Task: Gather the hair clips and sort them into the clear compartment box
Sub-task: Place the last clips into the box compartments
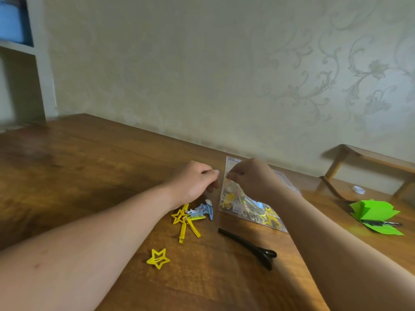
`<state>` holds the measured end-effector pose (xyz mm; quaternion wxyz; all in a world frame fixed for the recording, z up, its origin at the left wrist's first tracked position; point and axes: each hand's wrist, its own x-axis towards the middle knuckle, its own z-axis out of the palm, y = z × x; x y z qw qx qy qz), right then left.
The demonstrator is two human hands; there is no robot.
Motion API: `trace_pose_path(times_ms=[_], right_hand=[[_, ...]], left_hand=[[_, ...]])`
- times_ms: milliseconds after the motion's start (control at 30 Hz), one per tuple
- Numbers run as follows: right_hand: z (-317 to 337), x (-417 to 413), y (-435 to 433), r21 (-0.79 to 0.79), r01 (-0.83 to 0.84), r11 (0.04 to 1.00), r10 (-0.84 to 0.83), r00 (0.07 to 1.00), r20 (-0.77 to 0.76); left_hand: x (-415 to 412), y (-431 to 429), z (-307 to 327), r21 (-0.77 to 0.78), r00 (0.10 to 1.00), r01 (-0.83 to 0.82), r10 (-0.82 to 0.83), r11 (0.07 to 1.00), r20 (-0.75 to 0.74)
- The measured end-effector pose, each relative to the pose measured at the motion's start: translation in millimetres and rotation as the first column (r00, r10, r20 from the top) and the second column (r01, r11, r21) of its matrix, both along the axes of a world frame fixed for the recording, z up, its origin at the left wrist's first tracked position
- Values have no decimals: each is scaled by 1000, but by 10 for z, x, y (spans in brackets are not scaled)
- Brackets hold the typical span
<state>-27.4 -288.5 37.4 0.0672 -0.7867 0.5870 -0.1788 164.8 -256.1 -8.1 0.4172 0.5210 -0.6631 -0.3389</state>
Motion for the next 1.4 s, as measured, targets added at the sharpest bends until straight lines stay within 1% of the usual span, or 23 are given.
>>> trace_pose_path(times_ms=[267, 500, 567, 633, 733, 867, 900, 1000, 1033, 1167, 1267, 1400], right_hand=[[13, -4, 1, 10, 23, 1000, -23, 999, -35], [64, -17, 105, 33, 17, 999, -16, 999, -32], [99, -13, 190, 3, 32, 999, -32, 999, -2], [137, 14, 316, -77, 21, 997, -18, 999, 42], [153, 109, 579, -197, -75, 978, 94, 992, 85], [7, 243, 856, -241, -227, 944, 260, 959, 114], [-35, 259, 911, -224, -263, 939, 293, 949, 115], [-93, 302, 1094, -139, -394, 909, 408, 908, 94], [-85, 329, 1163, -114, -443, 889, 453, 887, 90], [-75, 493, 1377, 0, -582, 813, 582, 813, 7], [-112, 575, 1455, 36, -660, 750, 661, 750, -5], [-138, 583, 1450, 55, -673, 738, 672, 740, 31]], left_hand=[[0, 26, 21, 9, 1000, -4, 4, 1000, 11], [-2, 32, 21, 26, 1000, -1, 0, 1000, 26], [3, 33, 23, 25, 1000, -6, 5, 1000, 26], [-8, 44, 27, 22, 1000, -27, 27, 999, 14], [-35, 35, 41, -1, 999, -42, 42, 999, -30], [-14, 35, 88, 12, 994, -104, 104, 995, -35], [-2, 34, 92, 24, 992, -100, 101, 995, -74], [14, 15, 109, 75, 957, -48, 68, 996, -283], [18, 0, 110, 80, 949, -49, 71, 996, -306], [-6, -56, 92, 56, 951, -56, 70, 997, -301], [-17, -91, 56, 50, 949, -46, 59, 998, -311], [-5, -70, 43, 39, 957, -46, 55, 998, -284]])
